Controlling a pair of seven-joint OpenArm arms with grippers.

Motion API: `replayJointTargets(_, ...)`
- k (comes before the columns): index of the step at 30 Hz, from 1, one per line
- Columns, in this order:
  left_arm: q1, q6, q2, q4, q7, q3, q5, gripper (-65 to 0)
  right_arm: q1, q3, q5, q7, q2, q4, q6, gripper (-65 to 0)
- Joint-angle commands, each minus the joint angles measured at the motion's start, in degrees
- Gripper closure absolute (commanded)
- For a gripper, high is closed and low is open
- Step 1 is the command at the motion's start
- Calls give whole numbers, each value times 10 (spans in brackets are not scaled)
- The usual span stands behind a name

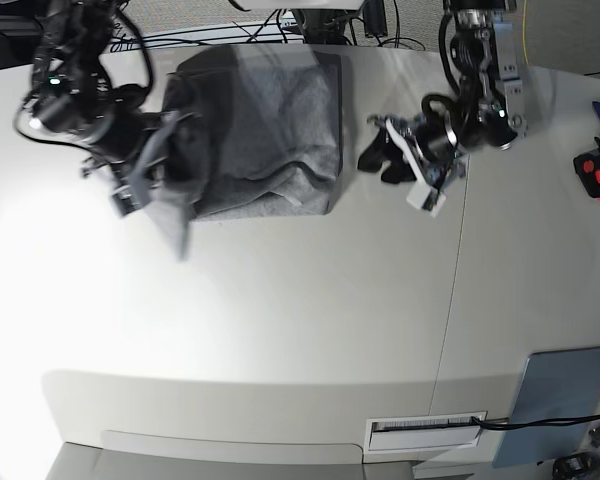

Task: Fold the T-shirt properly
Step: 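Lift the shirt end with the right gripper and fold it over the stack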

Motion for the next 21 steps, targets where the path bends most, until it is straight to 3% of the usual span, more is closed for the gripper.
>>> replayJointTargets(1, 2, -2, -2, 10, -13, -1, -7, -281, 3, -16, 3, 18, -1, 9, -2, 0)
replayJointTargets(6, 37, 13, -1, 10, -14, -1, 15, -281, 6, -115, -51, 38, -26, 9, -12, 0)
replayJointTargets(14, 58, 13, -1, 8, -14, -1, 15, -281, 8, -239, -169, 72, -60, 9, -66, 0)
replayJointTargets(21, 57, 13, -1, 8, -14, -1, 15, -281, 7, -299, -191, 105, -72, 8, -92, 0)
